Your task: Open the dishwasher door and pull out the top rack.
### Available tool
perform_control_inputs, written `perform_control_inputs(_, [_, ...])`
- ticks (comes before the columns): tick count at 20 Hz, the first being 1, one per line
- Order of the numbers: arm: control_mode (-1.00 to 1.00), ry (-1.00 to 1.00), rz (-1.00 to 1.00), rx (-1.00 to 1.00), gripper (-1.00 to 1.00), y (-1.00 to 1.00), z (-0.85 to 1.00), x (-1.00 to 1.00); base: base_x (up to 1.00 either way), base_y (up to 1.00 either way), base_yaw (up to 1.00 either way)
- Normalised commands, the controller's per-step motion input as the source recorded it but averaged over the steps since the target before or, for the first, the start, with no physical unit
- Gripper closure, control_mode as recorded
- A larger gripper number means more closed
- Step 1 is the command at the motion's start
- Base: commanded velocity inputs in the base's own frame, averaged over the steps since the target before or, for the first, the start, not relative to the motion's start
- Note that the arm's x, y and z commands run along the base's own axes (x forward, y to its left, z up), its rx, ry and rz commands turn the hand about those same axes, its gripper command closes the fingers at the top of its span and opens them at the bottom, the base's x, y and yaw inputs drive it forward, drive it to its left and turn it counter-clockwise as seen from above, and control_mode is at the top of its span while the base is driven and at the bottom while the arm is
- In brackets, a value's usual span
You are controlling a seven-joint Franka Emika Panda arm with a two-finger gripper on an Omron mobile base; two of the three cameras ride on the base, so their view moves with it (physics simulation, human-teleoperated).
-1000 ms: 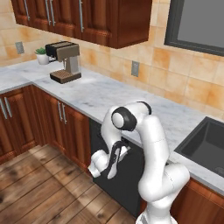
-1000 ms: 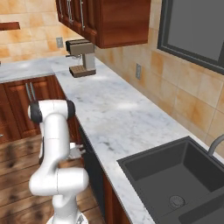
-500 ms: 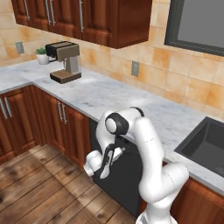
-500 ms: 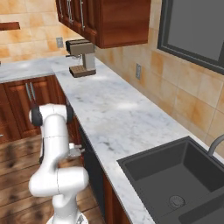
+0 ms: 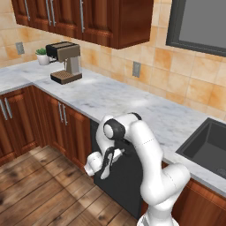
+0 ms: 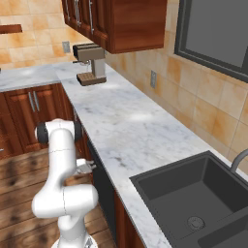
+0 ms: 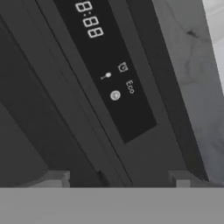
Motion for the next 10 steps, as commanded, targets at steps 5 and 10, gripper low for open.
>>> perform_control_inputs(5, [-1.0, 0.01, 0.0, 0.01, -1.0, 0.0, -0.29, 0.41, 0.0, 0.0, 0.0])
perform_control_inputs(10, [-1.0, 0.0, 0.0, 0.01, -1.0, -0.12, -0.01, 0.54, 0.0, 0.0, 0.0])
